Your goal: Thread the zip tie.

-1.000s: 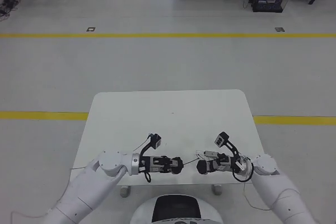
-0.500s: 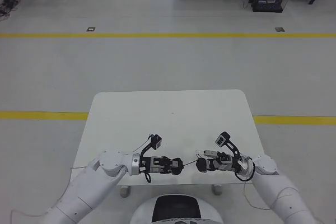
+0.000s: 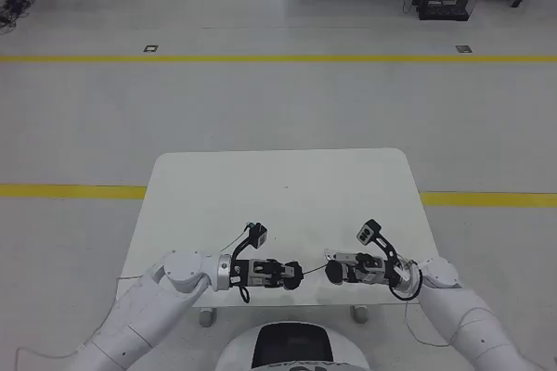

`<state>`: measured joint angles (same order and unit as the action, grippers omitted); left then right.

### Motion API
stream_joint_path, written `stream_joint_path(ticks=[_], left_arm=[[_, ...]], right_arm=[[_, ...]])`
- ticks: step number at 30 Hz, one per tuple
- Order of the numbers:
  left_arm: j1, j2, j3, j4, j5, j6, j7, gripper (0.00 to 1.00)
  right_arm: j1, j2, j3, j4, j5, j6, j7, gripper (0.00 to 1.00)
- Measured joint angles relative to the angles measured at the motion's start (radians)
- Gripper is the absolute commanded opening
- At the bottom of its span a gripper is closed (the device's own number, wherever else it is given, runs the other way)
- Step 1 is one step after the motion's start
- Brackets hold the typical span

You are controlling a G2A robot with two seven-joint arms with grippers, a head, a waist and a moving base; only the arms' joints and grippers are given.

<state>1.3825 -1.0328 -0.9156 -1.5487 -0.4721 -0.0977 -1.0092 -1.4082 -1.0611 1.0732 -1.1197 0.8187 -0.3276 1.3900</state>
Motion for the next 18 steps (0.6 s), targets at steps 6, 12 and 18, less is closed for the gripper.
stream_joint_path(ticks=[6, 12, 18], left_arm=[[-0.003, 0.003, 0.009, 0.000, 0.001, 0.000, -0.006, 0.00], [-0.008, 0.007, 0.016, 0.001, 0.000, 0.001, -0.014, 0.00], [-0.012, 0.010, 0.025, 0.003, -0.002, 0.004, -0.022, 0.00]], right_arm=[[0.013, 0.005, -0.027, 0.012, 0.013, -0.008, 0.000, 0.34], [0.026, 0.010, -0.049, 0.020, 0.016, -0.013, 0.000, 0.33], [0.036, 0.014, -0.069, 0.028, 0.015, -0.012, 0.000, 0.30]])
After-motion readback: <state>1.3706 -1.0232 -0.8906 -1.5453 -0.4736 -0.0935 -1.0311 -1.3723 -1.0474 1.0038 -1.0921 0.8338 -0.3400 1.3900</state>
